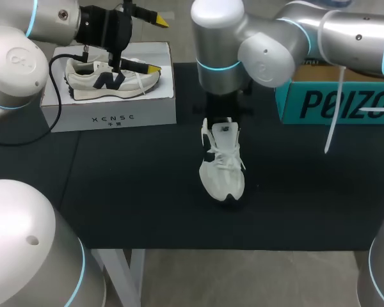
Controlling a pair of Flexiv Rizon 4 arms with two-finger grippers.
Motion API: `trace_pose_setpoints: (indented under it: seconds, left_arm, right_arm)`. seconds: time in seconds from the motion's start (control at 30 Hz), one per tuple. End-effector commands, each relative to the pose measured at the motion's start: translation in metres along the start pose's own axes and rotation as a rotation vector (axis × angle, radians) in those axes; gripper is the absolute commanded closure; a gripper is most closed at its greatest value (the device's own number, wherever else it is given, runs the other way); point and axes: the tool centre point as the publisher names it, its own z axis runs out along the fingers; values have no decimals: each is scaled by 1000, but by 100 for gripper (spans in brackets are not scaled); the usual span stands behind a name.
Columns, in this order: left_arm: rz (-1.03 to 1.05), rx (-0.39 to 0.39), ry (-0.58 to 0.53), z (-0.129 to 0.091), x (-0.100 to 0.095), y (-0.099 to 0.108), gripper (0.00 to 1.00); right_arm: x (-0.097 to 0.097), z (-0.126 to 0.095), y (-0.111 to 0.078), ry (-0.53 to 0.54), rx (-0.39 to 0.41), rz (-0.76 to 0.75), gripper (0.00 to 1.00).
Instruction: Take the shoe out of the shoebox, open the shoe tongue, remove and reinsert the insole, then place the shoe into the shoebox
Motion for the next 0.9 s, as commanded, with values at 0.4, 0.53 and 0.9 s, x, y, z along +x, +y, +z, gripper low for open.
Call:
trace_pose_setpoints:
  seconds: [0.4,0.53,0.9]
  left_arm:
    - [1,-2,3,0,0,0,0]
    - [1,-2,3,0,0,0,0]
    - [1,-2,3,0,0,0,0]
  right_arm:
    - [3,7,-6,9,22,2,0]
    - [1,4,-5,7,18,8,0]
    - [5,-1,0,23,7,12,0]
